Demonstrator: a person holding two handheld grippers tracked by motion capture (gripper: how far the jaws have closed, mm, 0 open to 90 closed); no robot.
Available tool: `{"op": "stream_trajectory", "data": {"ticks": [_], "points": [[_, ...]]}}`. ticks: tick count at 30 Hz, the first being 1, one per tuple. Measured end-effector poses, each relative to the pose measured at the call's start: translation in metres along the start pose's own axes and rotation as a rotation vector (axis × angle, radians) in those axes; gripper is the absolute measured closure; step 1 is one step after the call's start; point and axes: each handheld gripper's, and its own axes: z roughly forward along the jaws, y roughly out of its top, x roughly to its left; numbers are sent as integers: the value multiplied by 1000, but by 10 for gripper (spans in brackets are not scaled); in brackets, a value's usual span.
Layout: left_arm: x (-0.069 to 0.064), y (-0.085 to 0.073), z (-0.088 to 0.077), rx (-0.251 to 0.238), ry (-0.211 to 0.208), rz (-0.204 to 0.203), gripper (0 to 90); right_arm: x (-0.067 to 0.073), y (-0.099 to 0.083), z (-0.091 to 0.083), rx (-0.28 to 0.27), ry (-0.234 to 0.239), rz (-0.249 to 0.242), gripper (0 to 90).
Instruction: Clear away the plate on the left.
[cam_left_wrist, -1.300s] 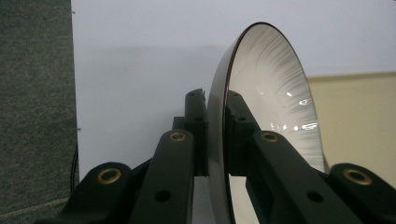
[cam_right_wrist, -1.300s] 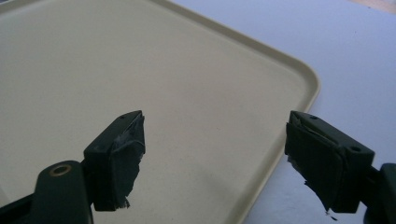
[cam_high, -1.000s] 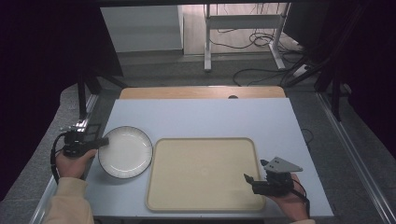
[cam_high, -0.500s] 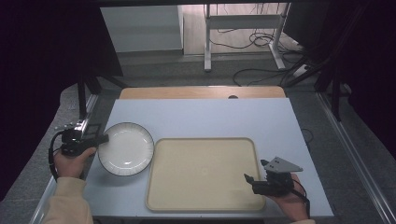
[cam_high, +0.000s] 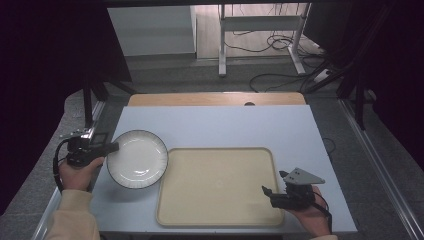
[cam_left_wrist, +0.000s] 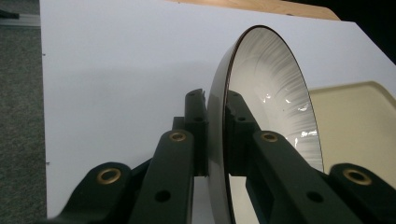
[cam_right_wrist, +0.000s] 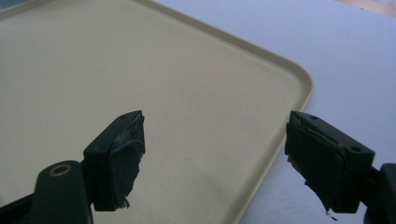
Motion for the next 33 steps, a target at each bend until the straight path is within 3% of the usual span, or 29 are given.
{"op": "stream_trajectory", "data": {"ticks": [3, 6, 14, 24, 33], "points": [[-4, 2, -2, -5, -7, 5, 830, 0, 0, 0, -1, -1, 1, 203], [-12, 6, -6, -6, -2, 36, 829, 0, 0, 0, 1, -1, 1, 203], [-31, 12, -9, -29, -50, 83, 831, -1, 0, 0, -1, -1, 2, 203], [-56, 14, 4, -6, -112, 117, 830, -1, 0, -1, -3, -4, 3, 202], [-71, 13, 13, 14, -138, 131, 830, -2, 0, -1, -3, -4, 4, 202]]}}
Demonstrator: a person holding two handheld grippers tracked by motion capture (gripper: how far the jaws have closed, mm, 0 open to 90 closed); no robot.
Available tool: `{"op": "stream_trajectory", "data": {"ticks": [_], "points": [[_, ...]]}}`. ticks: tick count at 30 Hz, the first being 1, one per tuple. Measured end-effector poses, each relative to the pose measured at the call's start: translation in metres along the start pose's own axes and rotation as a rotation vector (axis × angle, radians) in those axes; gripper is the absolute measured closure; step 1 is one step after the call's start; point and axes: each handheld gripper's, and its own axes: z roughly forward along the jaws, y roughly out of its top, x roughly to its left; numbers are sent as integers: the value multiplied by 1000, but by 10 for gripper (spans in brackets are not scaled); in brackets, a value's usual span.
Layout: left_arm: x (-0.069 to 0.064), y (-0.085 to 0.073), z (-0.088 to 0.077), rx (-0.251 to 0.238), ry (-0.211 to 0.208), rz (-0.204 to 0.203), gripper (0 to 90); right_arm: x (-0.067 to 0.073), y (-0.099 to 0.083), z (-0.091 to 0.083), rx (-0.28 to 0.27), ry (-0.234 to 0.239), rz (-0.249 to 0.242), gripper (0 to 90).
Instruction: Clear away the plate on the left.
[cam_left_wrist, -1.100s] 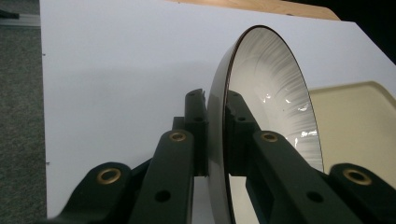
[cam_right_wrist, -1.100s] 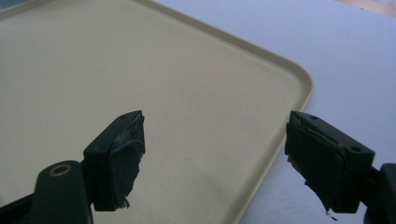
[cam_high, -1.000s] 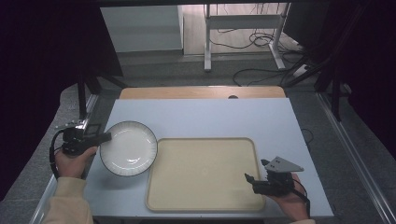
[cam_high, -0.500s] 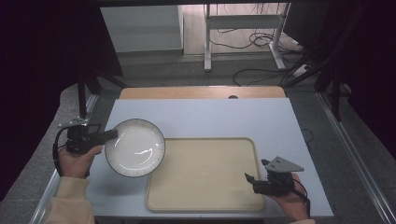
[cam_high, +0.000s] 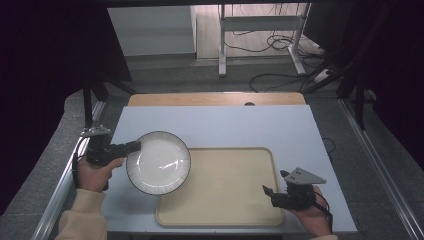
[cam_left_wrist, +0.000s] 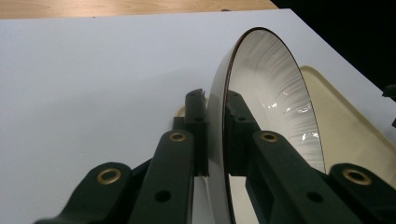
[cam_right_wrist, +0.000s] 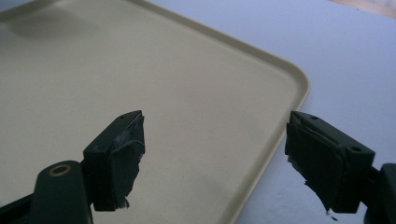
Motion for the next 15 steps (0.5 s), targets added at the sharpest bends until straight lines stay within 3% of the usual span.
{"op": "stream_trajectory", "data": {"ticks": [15], "points": [[-26, 2, 16, 34, -29, 35, 829, 0, 0, -1, -6, 3, 6, 202]]}}
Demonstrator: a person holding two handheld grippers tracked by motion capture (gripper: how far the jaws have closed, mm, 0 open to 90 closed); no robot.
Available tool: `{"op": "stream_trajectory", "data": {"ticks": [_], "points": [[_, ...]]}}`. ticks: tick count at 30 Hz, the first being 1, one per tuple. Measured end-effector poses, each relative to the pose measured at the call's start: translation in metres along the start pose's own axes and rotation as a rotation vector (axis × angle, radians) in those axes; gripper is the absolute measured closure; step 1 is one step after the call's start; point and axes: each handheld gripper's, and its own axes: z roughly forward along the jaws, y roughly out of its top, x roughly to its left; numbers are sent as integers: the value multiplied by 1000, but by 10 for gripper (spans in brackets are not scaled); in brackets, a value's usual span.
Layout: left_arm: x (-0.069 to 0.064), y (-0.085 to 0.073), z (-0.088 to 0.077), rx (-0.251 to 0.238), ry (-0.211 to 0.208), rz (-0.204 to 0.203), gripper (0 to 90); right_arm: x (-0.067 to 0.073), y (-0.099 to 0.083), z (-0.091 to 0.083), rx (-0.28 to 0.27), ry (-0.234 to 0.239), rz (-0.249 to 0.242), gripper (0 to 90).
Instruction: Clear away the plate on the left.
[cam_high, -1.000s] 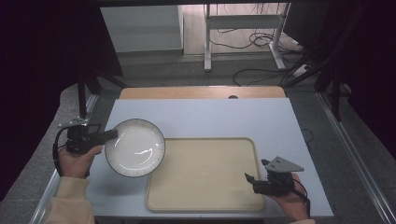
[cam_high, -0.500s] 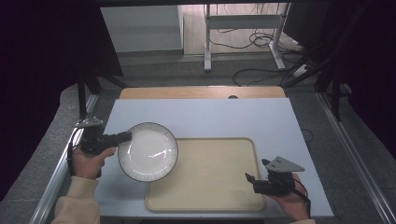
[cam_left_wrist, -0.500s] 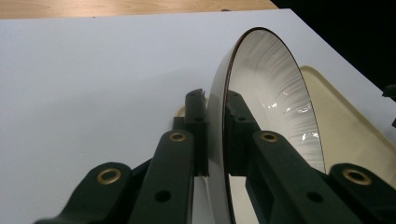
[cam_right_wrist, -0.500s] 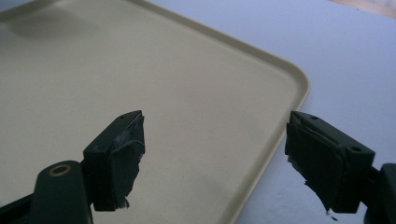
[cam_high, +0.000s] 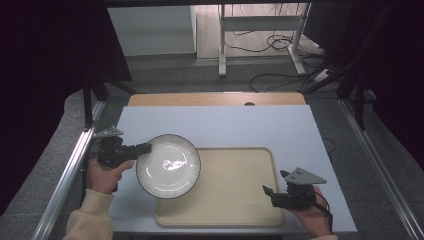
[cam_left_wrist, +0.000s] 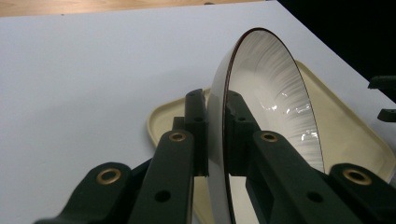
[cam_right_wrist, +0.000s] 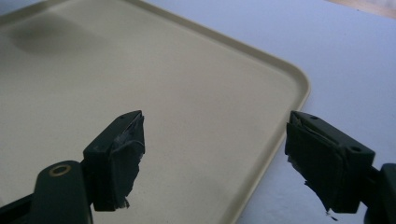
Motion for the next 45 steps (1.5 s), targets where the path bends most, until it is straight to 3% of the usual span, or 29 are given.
{"op": "stream_trajectory", "data": {"ticks": [16, 29, 45], "points": [[-25, -5, 22, 33, -23, 13, 829, -4, 1, -2, -27, 0, 24, 202], [-40, 4, 34, 22, -82, -2, 829, -7, 2, -2, -42, -3, 39, 201], [-58, 9, 66, 52, -144, 40, 826, -8, 3, -3, -50, -8, 35, 200]]}}
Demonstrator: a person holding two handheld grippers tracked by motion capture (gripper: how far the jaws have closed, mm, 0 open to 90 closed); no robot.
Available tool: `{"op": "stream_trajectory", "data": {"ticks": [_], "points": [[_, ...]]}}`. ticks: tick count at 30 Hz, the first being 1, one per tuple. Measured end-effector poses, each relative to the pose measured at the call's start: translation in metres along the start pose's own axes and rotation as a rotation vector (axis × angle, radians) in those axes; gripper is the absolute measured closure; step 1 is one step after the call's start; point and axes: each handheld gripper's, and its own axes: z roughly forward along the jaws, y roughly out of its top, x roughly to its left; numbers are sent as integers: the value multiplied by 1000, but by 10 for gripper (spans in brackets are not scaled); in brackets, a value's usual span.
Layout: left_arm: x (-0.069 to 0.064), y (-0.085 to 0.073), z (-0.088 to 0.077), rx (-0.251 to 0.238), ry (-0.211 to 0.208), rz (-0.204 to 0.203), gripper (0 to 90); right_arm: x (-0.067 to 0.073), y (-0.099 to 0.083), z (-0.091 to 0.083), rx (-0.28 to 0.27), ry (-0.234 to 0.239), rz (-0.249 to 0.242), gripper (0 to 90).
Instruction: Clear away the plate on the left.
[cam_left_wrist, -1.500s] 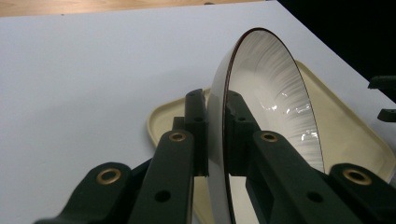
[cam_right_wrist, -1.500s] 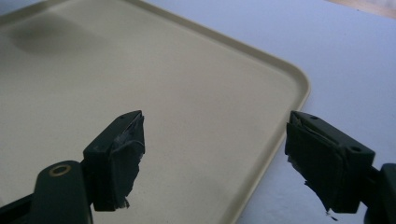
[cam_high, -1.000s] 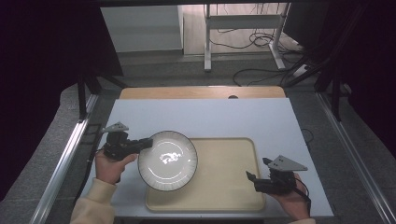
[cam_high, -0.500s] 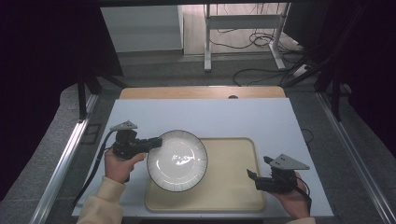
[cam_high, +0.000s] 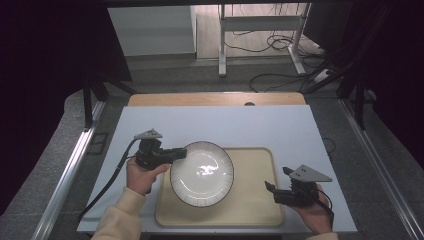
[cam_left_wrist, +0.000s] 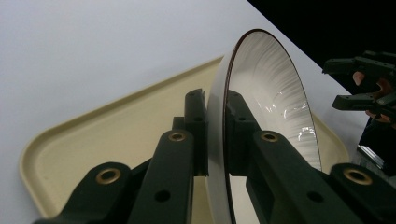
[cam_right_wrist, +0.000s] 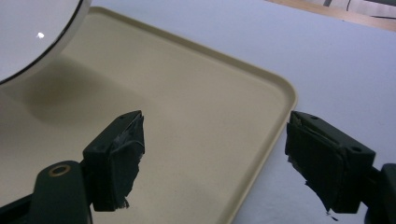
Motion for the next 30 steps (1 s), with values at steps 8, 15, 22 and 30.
{"op": "stream_trajectory", "data": {"ticks": [8, 15, 22, 30], "points": [[-4, 3, 15, 9, -53, 14, 826, -1, -2, -3, 1, -10, 3, 200], [-3, 0, 30, 25, -78, 15, 826, -1, 0, -4, -7, -10, 5, 200], [-3, -10, 52, 64, -68, 8, 824, -2, -1, -4, -9, -7, 4, 200], [4, -14, 67, 92, -62, -2, 823, 0, 1, -3, -15, -13, -2, 194]]}}
